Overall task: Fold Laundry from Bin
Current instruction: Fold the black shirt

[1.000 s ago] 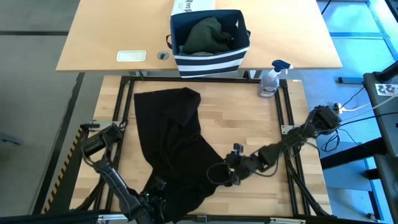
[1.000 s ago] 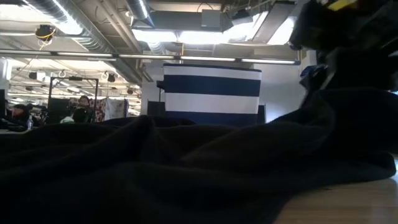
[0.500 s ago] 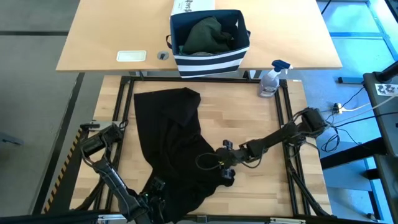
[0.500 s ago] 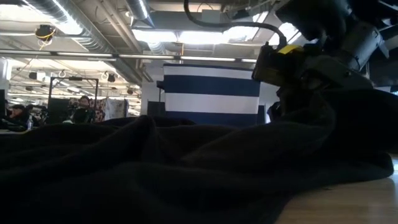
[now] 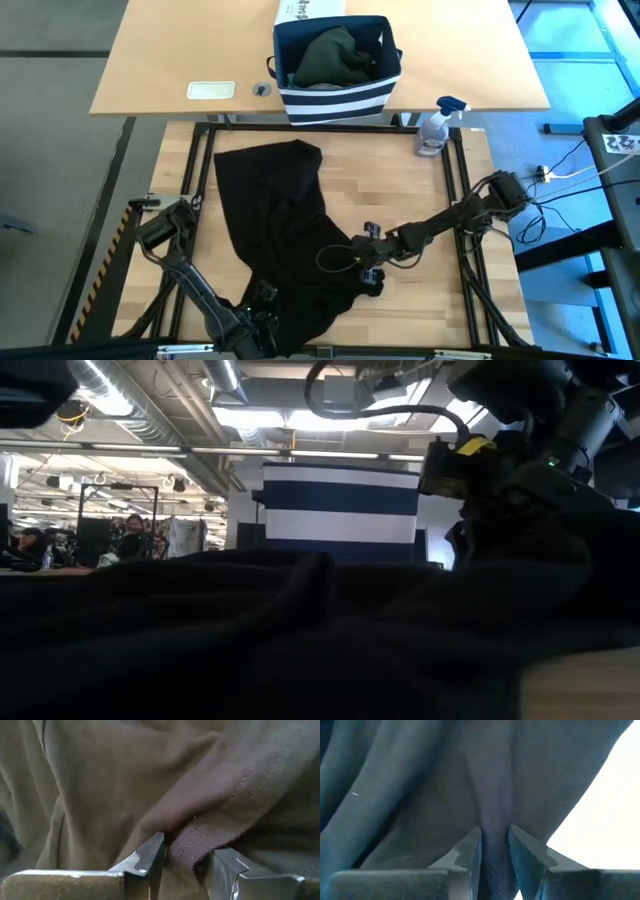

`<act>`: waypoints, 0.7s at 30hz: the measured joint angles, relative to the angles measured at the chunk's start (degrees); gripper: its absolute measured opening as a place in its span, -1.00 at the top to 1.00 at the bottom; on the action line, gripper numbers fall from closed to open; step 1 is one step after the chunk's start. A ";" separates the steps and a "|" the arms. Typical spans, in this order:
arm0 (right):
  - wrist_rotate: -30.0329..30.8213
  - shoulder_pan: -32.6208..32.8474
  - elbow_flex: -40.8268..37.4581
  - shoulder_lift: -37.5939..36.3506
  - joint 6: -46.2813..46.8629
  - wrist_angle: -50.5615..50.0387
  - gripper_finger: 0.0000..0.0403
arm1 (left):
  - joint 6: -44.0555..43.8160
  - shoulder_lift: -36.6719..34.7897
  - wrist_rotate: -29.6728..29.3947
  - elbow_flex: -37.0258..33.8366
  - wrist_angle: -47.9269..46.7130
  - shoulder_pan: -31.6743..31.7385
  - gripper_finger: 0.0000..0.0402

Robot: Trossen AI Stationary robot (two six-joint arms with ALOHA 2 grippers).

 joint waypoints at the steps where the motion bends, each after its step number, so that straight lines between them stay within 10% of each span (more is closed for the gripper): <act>1: 0.08 0.00 0.00 -0.49 0.00 -0.98 0.48 | 0.14 0.00 0.10 0.00 -0.11 0.32 0.44; 21: 4.21 -3.21 -11.56 -13.82 3.29 -8.41 0.47 | 1.42 -0.13 0.66 0.15 -3.73 1.41 0.44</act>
